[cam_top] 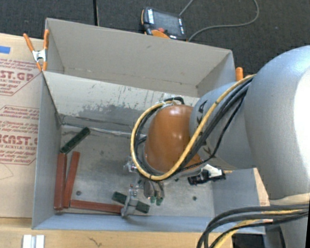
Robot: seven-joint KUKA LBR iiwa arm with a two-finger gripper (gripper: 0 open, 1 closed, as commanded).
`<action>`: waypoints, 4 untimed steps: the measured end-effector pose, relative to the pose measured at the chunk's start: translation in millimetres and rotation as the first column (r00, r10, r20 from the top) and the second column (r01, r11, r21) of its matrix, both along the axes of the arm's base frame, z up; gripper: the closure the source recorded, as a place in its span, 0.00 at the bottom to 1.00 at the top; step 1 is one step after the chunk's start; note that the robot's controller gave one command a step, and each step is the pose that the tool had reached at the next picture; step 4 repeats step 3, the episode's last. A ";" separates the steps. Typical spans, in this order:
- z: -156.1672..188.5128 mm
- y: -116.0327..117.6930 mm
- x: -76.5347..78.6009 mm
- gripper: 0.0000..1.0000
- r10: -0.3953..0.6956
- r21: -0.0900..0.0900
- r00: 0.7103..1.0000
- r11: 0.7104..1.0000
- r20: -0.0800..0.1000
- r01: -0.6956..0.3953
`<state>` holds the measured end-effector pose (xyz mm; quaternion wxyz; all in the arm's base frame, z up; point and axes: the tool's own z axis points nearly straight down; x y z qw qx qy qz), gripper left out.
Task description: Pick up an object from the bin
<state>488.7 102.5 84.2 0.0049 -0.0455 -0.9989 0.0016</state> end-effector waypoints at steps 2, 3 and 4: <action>-14.6 -55.4 -1.7 1.00 0.009 0.004 1.000 1.000 0.010 -0.009; 159.4 -64.5 12.3 1.00 -0.026 0.004 0.999 1.000 0.018 0.026; 159.4 -64.5 12.3 1.00 -0.026 0.004 0.999 1.000 0.018 0.026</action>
Offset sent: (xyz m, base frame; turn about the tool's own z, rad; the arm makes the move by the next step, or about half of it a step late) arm -0.0016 -0.0557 -0.0142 -0.0095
